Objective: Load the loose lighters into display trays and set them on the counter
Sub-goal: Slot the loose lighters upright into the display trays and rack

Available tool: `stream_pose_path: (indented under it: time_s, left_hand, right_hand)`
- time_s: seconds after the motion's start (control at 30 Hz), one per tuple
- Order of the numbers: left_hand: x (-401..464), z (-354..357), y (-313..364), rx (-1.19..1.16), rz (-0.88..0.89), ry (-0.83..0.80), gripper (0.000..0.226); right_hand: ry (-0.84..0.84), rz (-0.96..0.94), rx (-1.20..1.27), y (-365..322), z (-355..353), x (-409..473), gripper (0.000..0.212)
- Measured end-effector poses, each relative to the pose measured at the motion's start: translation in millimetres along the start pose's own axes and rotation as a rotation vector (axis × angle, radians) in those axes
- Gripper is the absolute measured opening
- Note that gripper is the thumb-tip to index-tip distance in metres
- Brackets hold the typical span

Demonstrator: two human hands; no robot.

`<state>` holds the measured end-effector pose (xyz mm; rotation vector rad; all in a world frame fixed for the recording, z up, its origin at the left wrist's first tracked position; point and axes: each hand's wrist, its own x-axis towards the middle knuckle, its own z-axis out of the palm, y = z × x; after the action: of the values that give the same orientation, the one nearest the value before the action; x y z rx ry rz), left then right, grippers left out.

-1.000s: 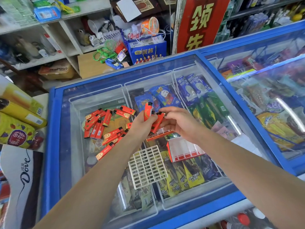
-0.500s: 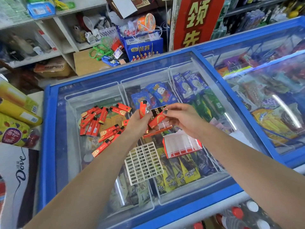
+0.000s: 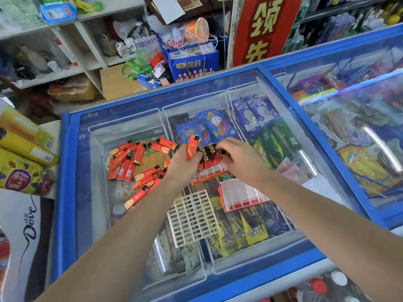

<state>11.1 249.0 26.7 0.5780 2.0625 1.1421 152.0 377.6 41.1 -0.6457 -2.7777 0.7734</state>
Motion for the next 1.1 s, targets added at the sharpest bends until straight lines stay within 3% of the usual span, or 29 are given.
stream_pose_path:
  time_s: [0.23,0.53,0.63,0.7,0.77,0.83,0.9,1.1]
  left_hand:
    - [-0.2,0.6,1.7,0.019,0.003,-0.023,0.011]
    - [-3.6,2.0,3.7,0.088,0.014,-0.032,0.013]
    - [-5.8,5.3,8.1,0.116,0.037,-0.046,0.014]
    - [-6.9,8.3,11.7,0.130,0.050,-0.067,0.013]
    - [-8.3,12.3,16.3,0.185,0.074,-0.089,0.021]
    - [-10.7,17.1,20.7,0.273,0.124,-0.103,0.029]
    - [-13.8,21.2,24.4,0.313,0.179,-0.122,0.025]
    - [-16.9,29.5,27.9,0.334,0.204,-0.138,0.023]
  right_hand:
    - [-0.140,-0.051,-0.230,3.5,7.7,2.9,0.021]
    - [-0.089,-0.027,-0.287,5.8,22.0,-0.2,0.033]
    - [0.135,0.016,-0.096,5.6,15.1,0.3,0.027]
    - [0.275,0.163,0.182,0.7,6.8,4.7,0.025]
    - [0.219,0.387,0.583,-8.3,-3.2,10.9,0.022]
    - [0.073,0.478,0.815,-11.9,-10.1,14.1,0.023]
    - [0.005,0.455,0.850,-12.7,-13.1,11.9,0.027]
    - [0.122,0.460,0.919,-10.9,-15.8,7.0,0.017]
